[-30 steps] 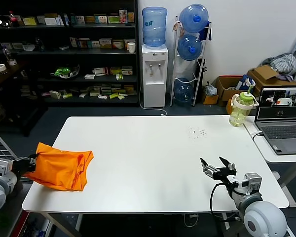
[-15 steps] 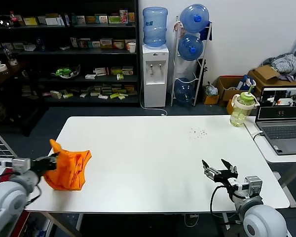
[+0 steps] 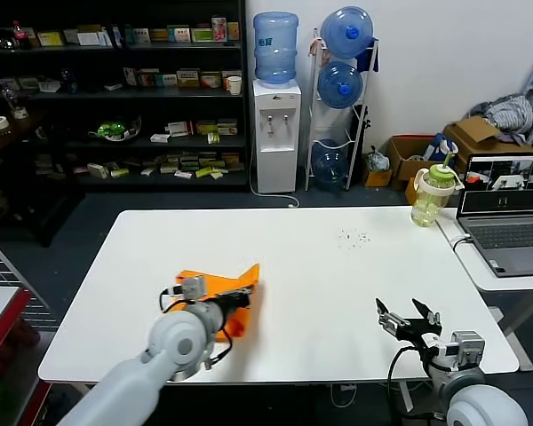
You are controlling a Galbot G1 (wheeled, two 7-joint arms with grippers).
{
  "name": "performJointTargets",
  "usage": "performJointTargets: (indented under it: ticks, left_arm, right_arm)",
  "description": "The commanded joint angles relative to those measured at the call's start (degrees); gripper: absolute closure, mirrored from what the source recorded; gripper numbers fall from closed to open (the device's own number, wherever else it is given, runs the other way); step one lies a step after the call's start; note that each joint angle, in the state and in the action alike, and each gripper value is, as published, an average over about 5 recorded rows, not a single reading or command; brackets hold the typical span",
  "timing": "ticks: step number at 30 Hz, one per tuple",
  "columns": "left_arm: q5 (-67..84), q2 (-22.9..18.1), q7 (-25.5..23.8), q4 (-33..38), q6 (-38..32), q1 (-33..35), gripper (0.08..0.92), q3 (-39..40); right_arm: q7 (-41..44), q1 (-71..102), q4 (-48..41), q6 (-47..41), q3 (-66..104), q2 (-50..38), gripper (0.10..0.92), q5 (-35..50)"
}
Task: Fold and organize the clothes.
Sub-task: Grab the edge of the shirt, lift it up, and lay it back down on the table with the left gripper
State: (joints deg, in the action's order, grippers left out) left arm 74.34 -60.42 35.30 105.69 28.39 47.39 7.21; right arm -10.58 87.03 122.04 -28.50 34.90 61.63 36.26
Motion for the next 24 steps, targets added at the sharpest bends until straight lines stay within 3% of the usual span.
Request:
performJointTargets:
  ticks: [1, 17, 24]
  left_arm:
    - [-0.59, -12.12, 5.11, -5.93, 0.90, -8.57, 0.910, 11.51]
    - [-4.82, -14.70, 2.98, -10.80, 0.15, -9.40, 0.910, 9.23]
    - [-4.48, -14.50, 1.78, -9.35, -0.02, -9.11, 0.910, 9.23]
  right_arm:
    - [-0.24, 0.27, -0.80, -0.20, -0.05, 0.89, 0.203, -0.49]
    - [-0.09, -0.66, -1.51, -0.22, -0.71, 0.45, 0.203, -0.12]
    - [1.06, -0.53, -1.53, 0.42, -0.41, 0.16, 0.203, 0.62]
